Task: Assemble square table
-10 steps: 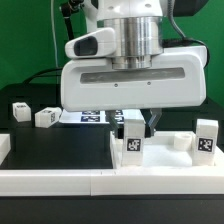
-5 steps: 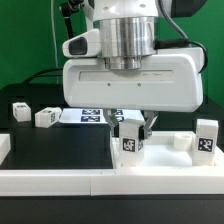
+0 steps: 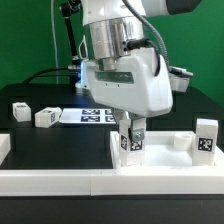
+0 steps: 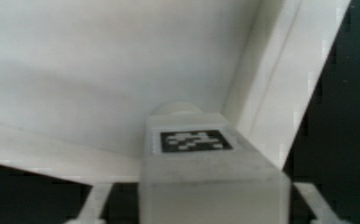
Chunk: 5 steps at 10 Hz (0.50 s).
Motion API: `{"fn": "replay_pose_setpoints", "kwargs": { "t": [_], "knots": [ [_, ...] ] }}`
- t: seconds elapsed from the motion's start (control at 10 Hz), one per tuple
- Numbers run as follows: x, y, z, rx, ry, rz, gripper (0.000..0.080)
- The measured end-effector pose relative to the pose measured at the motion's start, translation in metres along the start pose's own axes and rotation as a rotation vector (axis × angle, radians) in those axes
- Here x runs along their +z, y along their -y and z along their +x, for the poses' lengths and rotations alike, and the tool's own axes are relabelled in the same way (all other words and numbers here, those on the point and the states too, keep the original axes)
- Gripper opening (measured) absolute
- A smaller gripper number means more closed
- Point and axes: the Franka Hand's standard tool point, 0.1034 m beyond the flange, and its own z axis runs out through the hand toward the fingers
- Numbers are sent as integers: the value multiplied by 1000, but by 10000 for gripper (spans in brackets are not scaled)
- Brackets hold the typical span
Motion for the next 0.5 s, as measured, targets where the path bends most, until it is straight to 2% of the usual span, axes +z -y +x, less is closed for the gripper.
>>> {"fn": "replay_pose_setpoints", "kwargs": {
  "t": [0.3, 0.5],
  "knots": [
    [0, 0, -1, 370, 62, 28, 294],
    [1, -1, -1, 357, 66, 30, 294]
  ]
}}
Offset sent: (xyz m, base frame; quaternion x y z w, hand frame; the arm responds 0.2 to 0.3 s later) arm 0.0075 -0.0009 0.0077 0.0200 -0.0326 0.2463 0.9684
